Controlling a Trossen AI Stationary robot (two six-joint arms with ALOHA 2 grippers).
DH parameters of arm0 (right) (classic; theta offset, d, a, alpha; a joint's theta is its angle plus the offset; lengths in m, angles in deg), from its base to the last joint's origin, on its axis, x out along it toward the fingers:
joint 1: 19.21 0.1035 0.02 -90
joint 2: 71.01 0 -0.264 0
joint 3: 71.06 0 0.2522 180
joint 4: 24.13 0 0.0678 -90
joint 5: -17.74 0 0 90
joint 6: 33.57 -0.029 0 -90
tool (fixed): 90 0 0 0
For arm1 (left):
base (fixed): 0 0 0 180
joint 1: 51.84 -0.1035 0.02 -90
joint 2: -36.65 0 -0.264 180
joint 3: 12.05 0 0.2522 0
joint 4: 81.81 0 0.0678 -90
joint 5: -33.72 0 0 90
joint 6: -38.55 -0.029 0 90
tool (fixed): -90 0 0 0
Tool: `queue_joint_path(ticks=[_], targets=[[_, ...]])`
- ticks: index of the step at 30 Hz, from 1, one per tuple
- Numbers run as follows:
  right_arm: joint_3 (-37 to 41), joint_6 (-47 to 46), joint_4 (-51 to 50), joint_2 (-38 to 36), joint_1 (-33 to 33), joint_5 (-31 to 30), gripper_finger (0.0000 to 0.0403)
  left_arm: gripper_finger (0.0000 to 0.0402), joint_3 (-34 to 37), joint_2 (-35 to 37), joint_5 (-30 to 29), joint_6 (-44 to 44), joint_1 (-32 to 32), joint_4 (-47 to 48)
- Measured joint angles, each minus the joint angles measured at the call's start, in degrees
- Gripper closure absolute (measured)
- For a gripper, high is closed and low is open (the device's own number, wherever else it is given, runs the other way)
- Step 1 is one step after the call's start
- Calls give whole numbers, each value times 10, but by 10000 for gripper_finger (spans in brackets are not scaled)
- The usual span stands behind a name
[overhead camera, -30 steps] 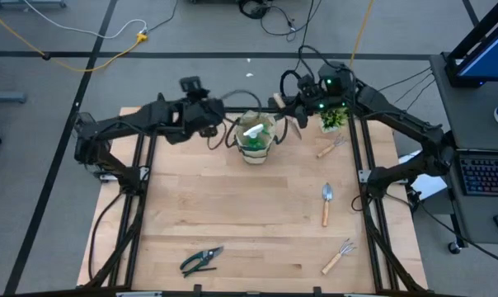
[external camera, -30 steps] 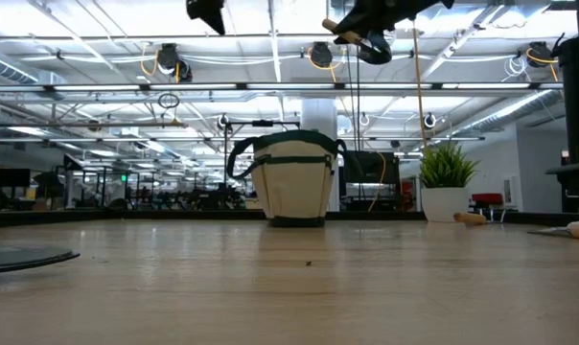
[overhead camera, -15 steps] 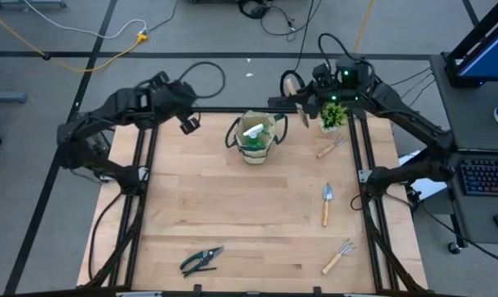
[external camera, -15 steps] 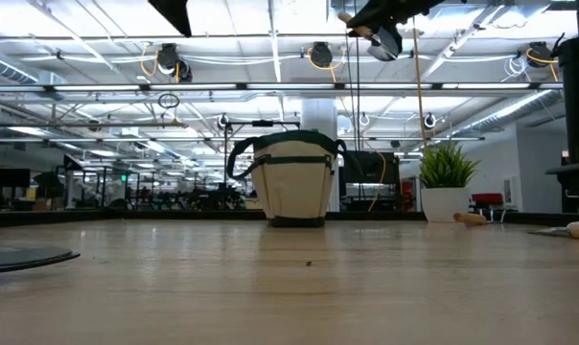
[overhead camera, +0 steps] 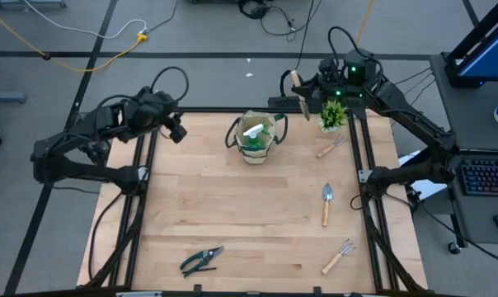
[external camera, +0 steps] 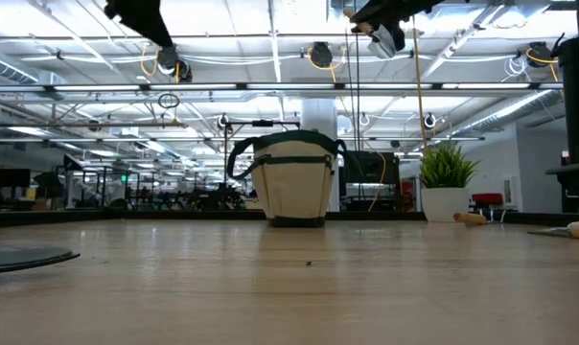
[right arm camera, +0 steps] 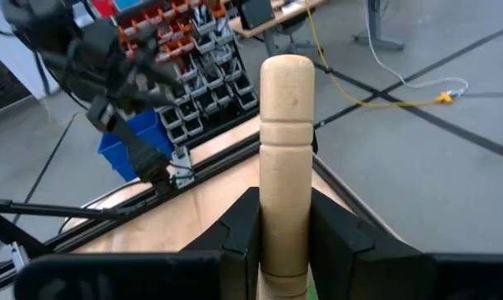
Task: Pick & Place Garden tools in Gardening bag
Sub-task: Put the top brown trowel into the gardening bag
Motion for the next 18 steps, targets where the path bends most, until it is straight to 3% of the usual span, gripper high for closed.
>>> queue_joint_path(ticks=[18], targets=[[0, -3, 68, 0, 1, 3, 341, 241, 276, 103, 101, 55, -15, -259]])
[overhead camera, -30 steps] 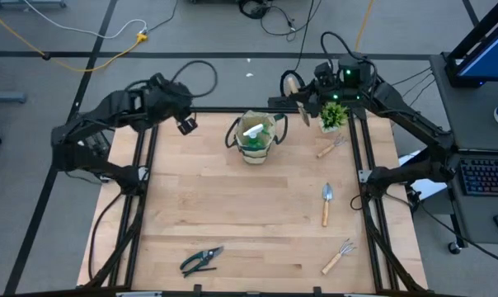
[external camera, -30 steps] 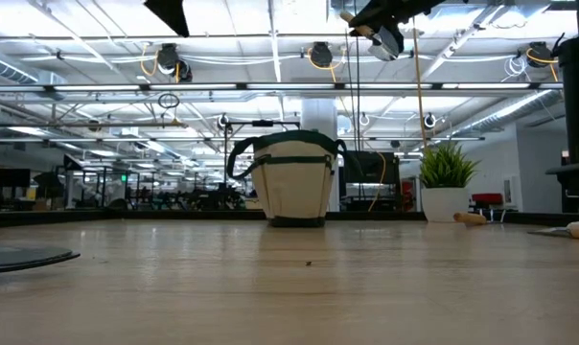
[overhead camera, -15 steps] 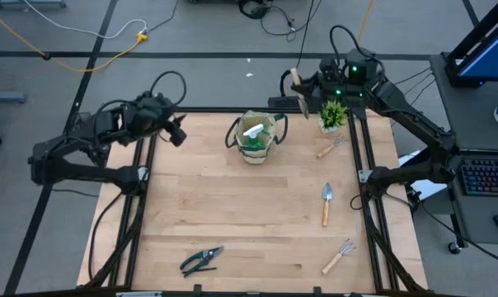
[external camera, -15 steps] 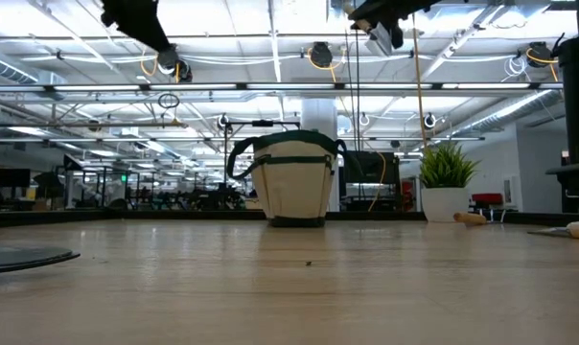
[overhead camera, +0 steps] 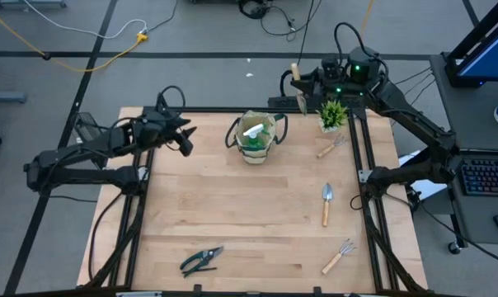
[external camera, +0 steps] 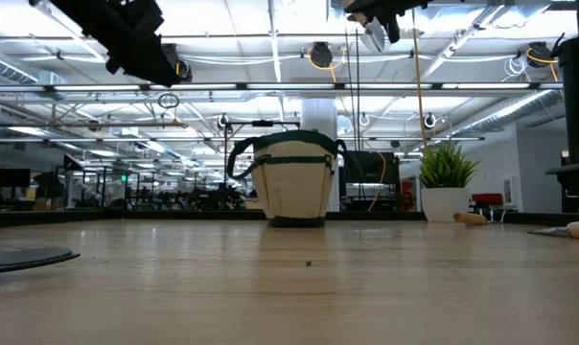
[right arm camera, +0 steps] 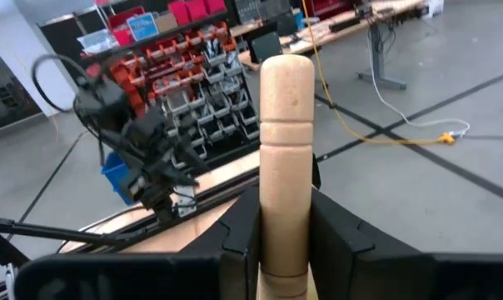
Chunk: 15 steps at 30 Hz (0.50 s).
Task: Pick & Place Garden tools in Gardening bag
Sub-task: Put the top brown trowel into the gardening bag
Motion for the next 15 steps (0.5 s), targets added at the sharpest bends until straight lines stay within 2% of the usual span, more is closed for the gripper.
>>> queue_joint_path(ticks=[7, 13, 15], targets=[[0, -2, 41, 0, 9, 2, 341, 241, 79, 3, 42, 18, -21, -113], [2, -2, 70, 0, 33, 3, 341, 241, 126, 3, 45, 30, -32, -178], [15, -6, 102, 0, 39, 25, 341, 241, 133, 3, 45, 30, -36, -184]])
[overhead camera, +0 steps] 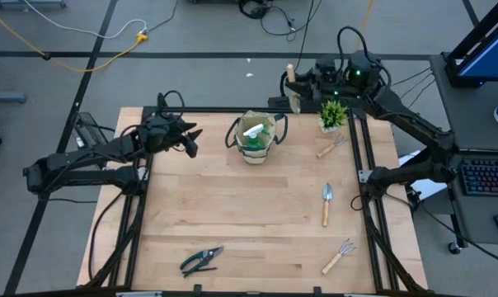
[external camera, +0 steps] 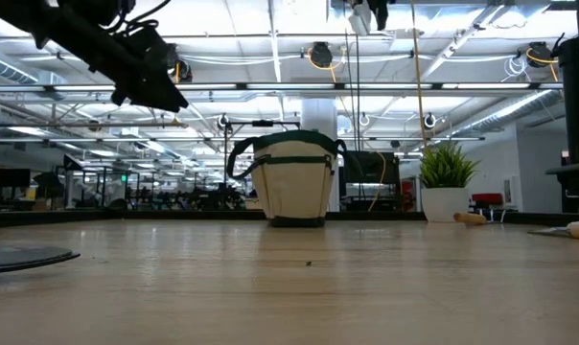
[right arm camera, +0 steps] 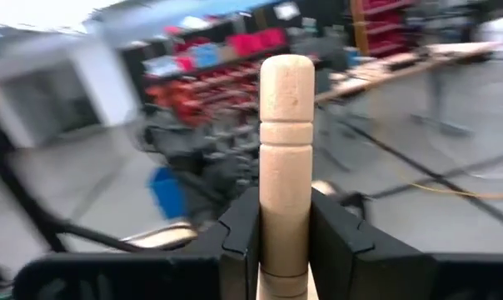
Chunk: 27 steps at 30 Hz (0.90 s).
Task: Pick & Place Garden tools in Gardening bag
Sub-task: Put the top brown trowel into the gardening bag
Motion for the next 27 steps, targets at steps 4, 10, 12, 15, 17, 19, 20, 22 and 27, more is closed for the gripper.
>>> queue_joint_path(ticks=[4, 10, 12, 15, 17, 19, 20, 22, 27], targets=[[44, -52, 107, 0, 2, 81, 341, 241, 4, 0, 9, -3, -8, 0], [131, -167, 327, 0, 2, 149, 341, 241, 4, 0, 25, -21, -28, 0], [161, -209, 405, 0, 2, 158, 341, 241, 4, 0, 32, -27, -35, 0], [202, -264, 502, 0, 2, 159, 341, 241, 4, -1, 52, -35, -47, -4], [226, -294, 555, 0, 2, 158, 341, 241, 4, -4, 68, -39, -55, -16], [244, -323, 600, 0, 2, 158, 341, 241, 4, -8, 78, -48, -62, -20], [252, -336, 621, 0, 2, 158, 341, 241, 4, -10, 80, -49, -65, -25], [267, -362, 665, 0, 2, 158, 341, 241, 4, -16, 90, -50, -73, -29], [285, -416, 756, 0, 2, 175, 341, 241, 4, -32, 114, -62, -87, -39]])
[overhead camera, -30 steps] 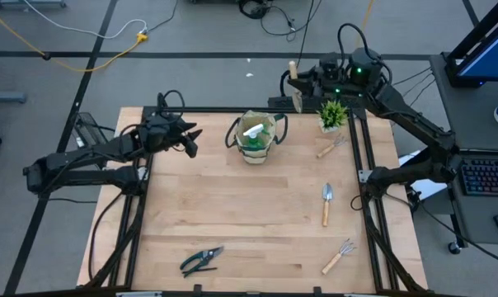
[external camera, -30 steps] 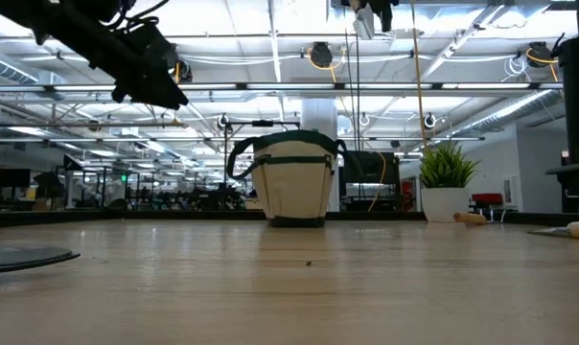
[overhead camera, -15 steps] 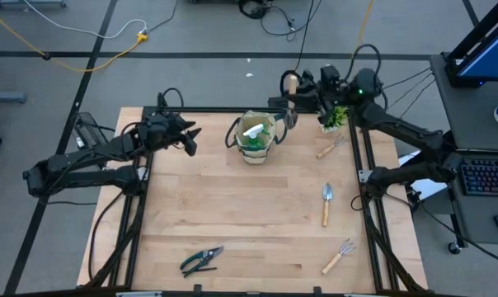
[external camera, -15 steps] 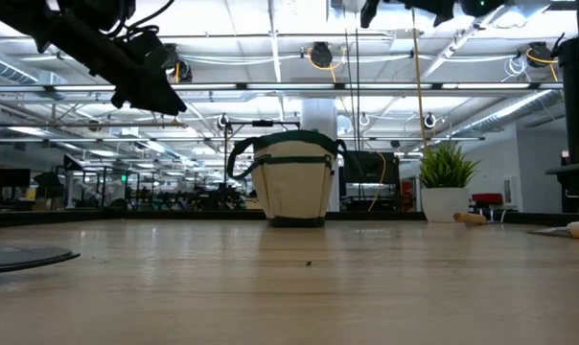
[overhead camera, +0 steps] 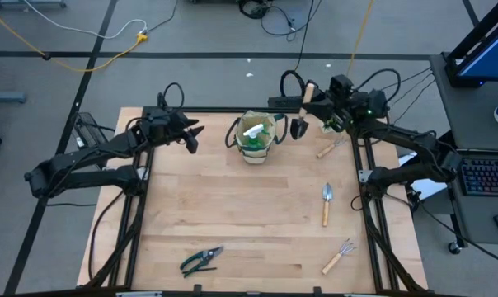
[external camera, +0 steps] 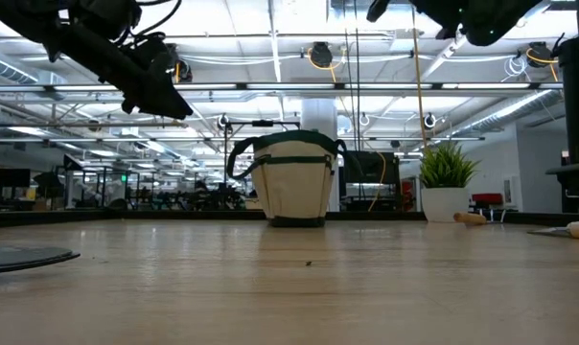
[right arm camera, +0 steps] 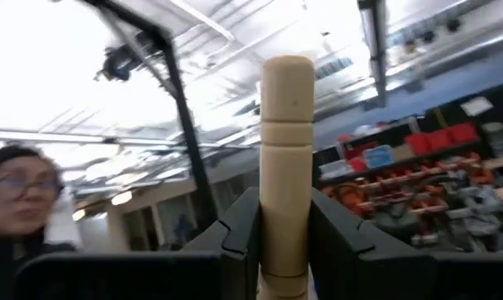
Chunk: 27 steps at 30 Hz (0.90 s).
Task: Pick & Place Garden tools in Gardening bag
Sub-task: Put the top brown trowel into the gardening bag
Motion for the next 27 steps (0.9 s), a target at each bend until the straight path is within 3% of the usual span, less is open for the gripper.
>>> queue_joint_path(ticks=[8, 20, 24, 27], targets=[[1, -29, 92, 0, 15, 41, 341, 241, 0, -33, 34, -16, -16, -45], [1, -24, 96, 0, 26, 41, 341, 241, 0, -75, 80, -19, -40, -91], [1, 5, 46, 0, 26, 17, 341, 241, 0, -76, 81, -19, -43, -92], [1, 53, -45, 0, 26, -28, 341, 241, 0, -76, 81, -19, -43, -91]])
